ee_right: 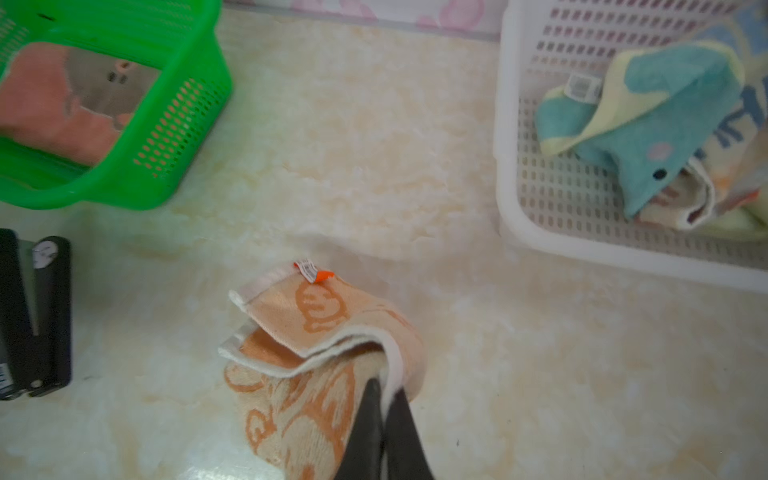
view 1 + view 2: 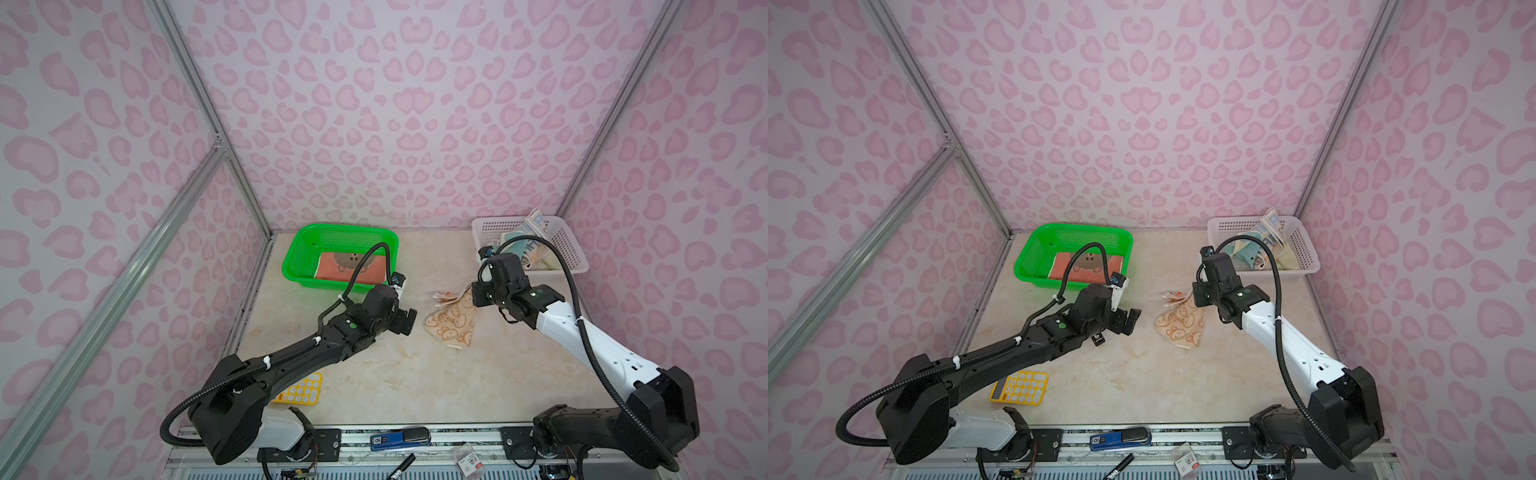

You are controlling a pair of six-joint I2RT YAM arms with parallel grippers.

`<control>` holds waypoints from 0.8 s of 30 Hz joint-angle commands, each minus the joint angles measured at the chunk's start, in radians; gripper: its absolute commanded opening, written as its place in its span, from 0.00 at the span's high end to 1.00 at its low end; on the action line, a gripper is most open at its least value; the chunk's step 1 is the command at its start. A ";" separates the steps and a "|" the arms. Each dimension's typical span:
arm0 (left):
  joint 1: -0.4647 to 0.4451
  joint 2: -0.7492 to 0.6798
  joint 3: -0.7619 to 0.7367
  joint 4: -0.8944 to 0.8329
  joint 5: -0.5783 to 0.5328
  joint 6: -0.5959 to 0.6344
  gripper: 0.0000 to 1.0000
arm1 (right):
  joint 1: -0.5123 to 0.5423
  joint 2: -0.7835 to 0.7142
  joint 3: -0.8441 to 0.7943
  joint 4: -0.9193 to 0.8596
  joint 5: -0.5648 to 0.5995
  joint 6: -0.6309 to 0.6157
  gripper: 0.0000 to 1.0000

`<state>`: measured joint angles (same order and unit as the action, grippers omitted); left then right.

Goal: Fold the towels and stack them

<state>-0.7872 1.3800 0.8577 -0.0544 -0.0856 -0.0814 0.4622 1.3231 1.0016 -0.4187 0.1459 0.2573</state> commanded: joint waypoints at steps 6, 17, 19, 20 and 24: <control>0.001 0.077 0.048 0.007 0.055 -0.009 0.02 | -0.037 -0.024 -0.126 0.025 0.063 0.077 0.80; -0.048 0.175 0.130 -0.027 0.125 0.022 0.02 | -0.035 0.009 -0.066 0.008 0.000 0.009 0.58; -0.068 0.189 0.143 -0.025 0.133 0.029 0.02 | -0.034 0.021 -0.041 0.004 -0.022 0.004 0.58; -0.080 0.198 0.152 -0.025 0.140 0.033 0.02 | -0.033 0.027 -0.028 0.009 -0.039 -0.003 0.57; -0.124 0.236 0.188 -0.026 0.166 0.043 0.02 | -0.029 0.046 0.016 0.042 -0.097 -0.025 0.56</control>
<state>-0.8932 1.5944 1.0199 -0.0837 0.0544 -0.0555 0.4316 1.3560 0.9985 -0.4068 0.1123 0.2630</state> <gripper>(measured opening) 0.981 0.441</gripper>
